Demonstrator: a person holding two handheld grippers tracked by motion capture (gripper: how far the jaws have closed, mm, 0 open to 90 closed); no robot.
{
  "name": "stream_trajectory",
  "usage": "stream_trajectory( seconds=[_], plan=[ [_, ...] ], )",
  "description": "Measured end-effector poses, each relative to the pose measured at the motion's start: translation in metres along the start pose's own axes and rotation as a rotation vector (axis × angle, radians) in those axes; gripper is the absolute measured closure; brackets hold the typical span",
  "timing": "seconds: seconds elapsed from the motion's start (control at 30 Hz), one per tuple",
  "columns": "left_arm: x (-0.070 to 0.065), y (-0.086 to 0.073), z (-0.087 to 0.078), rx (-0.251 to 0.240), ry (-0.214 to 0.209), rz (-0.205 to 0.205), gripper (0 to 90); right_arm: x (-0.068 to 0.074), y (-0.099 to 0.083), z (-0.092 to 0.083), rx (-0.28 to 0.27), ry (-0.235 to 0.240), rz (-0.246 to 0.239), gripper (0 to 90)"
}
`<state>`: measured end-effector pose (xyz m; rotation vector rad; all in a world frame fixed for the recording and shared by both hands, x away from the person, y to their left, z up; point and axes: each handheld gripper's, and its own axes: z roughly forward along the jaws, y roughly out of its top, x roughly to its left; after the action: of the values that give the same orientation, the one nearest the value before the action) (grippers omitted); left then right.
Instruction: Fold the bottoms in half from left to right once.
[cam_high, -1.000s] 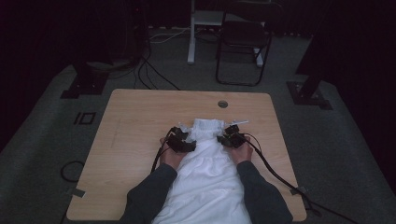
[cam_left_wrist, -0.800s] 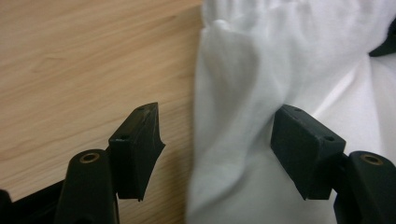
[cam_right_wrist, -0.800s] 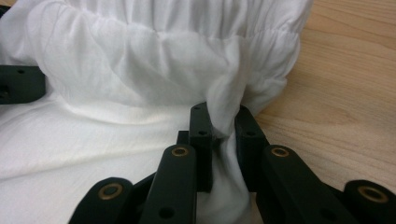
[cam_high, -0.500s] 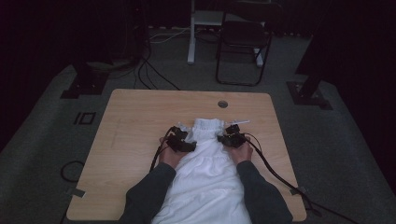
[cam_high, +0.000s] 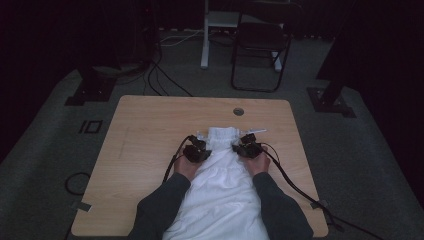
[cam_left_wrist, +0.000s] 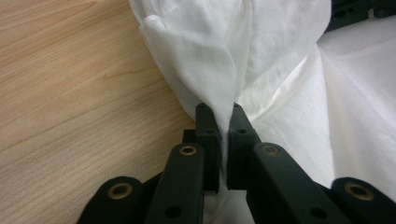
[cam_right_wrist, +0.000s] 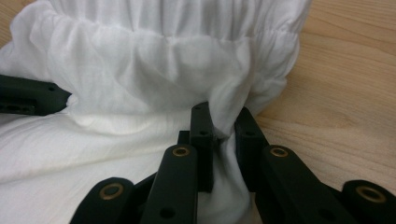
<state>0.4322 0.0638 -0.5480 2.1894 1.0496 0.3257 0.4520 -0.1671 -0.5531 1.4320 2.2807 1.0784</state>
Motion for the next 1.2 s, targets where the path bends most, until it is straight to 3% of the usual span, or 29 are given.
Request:
stream_trajectory(
  seconds=[0.13, 0.17, 0.3, 0.43, 0.5, 0.6, 0.63, 0.73, 0.77, 0.83, 1.03, 1.2],
  plan=[
    [0.001, 0.001, 0.0, 0.005, 0.006, -0.021, 86.0, 0.0, -0.001, 0.0, -0.004, 0.002, -0.001, 81.6],
    [0.002, 0.002, 0.0, 0.004, 0.003, -0.035, 80.5, 0.0, -0.001, 0.0, -0.003, 0.001, -0.001, 81.6],
    [0.006, 0.004, 0.001, -0.001, -0.048, -0.064, 43.9, 0.0, -0.001, 0.0, -0.002, 0.0, -0.003, 81.6],
    [0.005, 0.003, 0.004, -0.027, -0.096, -0.093, 33.5, 0.0, -0.001, 0.0, -0.002, 0.0, -0.003, 81.6],
    [0.003, 0.003, 0.005, -0.026, -0.103, -0.081, 32.2, 0.0, -0.001, 0.0, -0.002, 0.002, -0.004, 81.6],
    [0.001, 0.004, 0.005, -0.016, -0.08, -0.058, 34.9, 0.0, -0.001, 0.0, -0.001, 0.003, -0.005, 81.6],
    [0.0, 0.004, 0.004, -0.007, -0.065, -0.046, 41.0, 0.0, -0.001, 0.0, -0.001, 0.002, -0.005, 81.6],
    [0.001, 0.005, 0.003, 0.016, -0.088, -0.033, 69.0, 0.0, 0.0, -0.001, 0.006, 0.001, -0.007, 81.8],
    [0.002, 0.006, 0.002, 0.031, -0.103, -0.031, 73.6, 0.0, 0.001, -0.001, 0.007, 0.003, -0.012, 82.1],
    [0.004, 0.008, 0.0, 0.032, -0.081, -0.016, 82.0, 0.0, 0.001, -0.002, 0.003, 0.002, -0.028, 82.7],
    [0.02, 0.017, -0.015, -0.031, -0.072, -0.061, 84.9, -0.005, 0.011, -0.014, -0.055, 0.05, -0.025, 82.9],
    [0.022, 0.025, -0.022, -0.043, -0.063, -0.042, 85.0, -0.005, 0.018, -0.018, -0.075, 0.063, -0.025, 83.0]
  ],
)
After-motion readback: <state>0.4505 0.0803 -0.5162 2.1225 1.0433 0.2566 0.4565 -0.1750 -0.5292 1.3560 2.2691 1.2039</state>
